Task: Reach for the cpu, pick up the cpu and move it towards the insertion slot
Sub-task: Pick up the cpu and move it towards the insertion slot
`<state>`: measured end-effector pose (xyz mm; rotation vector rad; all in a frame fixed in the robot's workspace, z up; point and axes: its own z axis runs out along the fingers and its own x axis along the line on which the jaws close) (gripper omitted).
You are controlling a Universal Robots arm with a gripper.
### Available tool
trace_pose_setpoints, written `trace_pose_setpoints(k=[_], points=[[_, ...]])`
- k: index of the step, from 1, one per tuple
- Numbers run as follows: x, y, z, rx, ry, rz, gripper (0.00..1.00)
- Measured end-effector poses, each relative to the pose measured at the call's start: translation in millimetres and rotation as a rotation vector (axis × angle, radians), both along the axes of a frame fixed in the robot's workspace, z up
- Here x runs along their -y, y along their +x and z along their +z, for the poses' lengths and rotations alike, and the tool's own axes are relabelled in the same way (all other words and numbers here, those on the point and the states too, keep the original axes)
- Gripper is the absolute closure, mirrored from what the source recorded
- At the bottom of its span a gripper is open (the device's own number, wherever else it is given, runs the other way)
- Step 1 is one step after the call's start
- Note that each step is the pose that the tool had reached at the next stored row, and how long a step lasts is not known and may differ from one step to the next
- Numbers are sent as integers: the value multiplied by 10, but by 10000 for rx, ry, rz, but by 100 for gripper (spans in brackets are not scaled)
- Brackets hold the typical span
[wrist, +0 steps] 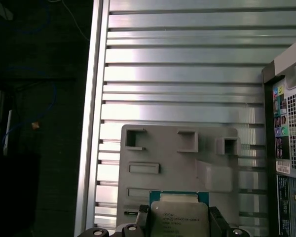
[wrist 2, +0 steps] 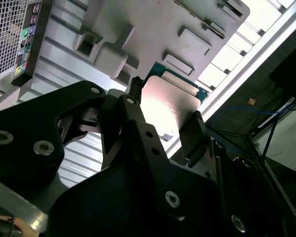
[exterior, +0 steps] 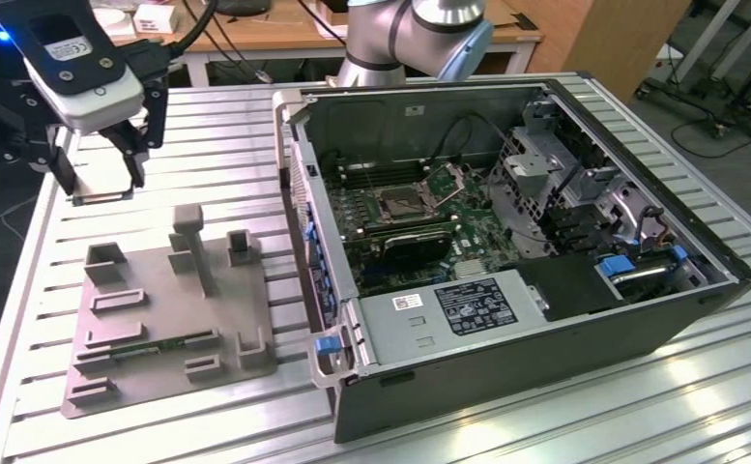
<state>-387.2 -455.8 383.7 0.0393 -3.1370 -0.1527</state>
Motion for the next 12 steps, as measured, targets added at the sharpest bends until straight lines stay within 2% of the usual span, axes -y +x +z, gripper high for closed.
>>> trace_pose_setpoints(k=[12], points=[[0, 149, 0, -1, -1, 0, 45]])
